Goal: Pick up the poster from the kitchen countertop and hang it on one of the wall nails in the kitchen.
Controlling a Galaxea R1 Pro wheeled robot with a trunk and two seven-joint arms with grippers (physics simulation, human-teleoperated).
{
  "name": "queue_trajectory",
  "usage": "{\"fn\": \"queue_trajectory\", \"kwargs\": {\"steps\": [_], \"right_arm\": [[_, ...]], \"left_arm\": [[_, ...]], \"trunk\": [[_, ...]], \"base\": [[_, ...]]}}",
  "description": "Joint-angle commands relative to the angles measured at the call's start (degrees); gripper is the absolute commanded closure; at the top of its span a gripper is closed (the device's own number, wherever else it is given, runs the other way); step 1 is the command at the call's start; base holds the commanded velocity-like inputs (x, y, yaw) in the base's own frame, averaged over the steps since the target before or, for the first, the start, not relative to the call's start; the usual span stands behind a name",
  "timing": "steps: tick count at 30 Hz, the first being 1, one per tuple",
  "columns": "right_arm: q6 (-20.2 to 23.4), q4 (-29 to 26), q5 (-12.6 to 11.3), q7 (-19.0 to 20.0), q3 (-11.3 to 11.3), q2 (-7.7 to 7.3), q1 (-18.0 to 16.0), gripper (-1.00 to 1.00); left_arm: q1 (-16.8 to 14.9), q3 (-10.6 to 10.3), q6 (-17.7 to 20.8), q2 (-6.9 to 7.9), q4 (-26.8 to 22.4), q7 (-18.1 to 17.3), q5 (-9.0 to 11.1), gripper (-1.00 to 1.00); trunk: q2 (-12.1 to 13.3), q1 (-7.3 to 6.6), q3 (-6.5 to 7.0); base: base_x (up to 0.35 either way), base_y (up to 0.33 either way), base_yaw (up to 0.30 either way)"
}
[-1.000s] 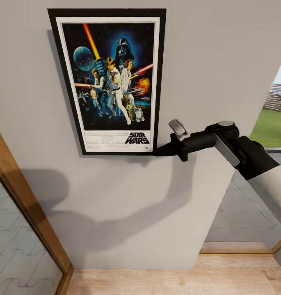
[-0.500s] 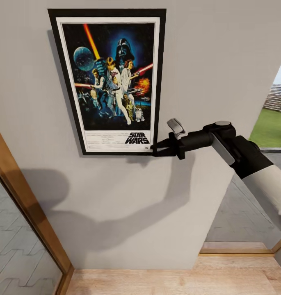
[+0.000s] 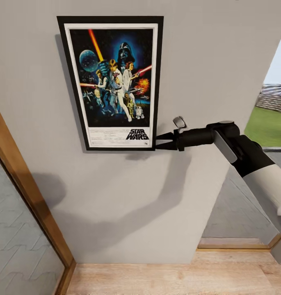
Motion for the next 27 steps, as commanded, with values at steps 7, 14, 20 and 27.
{"fn": "queue_trajectory", "kwargs": {"steps": [7,14,20,27], "right_arm": [[0.5,0.0,-0.5,-0.1,0.2,-0.06,-0.1,-1.00],[0.4,-0.2,-0.7,0.0,0.2,-0.06,0.0,-1.00],[0.1,-5.5,-0.6,0.0,0.4,-0.06,3.2,-1.00],[-0.6,-14.0,0.6,-2.0,0.4,-0.11,14.9,-1.00]], "left_arm": [[0.0,0.1,0.0,0.00,0.0,-0.3,0.1,-1.00],[0.0,0.1,0.0,-0.05,-0.1,-0.3,0.1,-1.00],[0.0,0.1,0.0,-0.03,-0.1,-0.3,0.1,-1.00],[0.0,0.1,0.0,-0.07,0.0,-0.3,0.1,-1.00]], "trunk": [[-0.1,0.03,-0.12],[-0.1,0.03,-0.12],[-0.1,0.03,-0.12],[-0.1,0.03,-0.12]], "base": [[-0.045,0.000,0.000],[-0.004,0.000,0.000],[0.000,0.000,0.000],[0.000,0.000,0.000]]}}
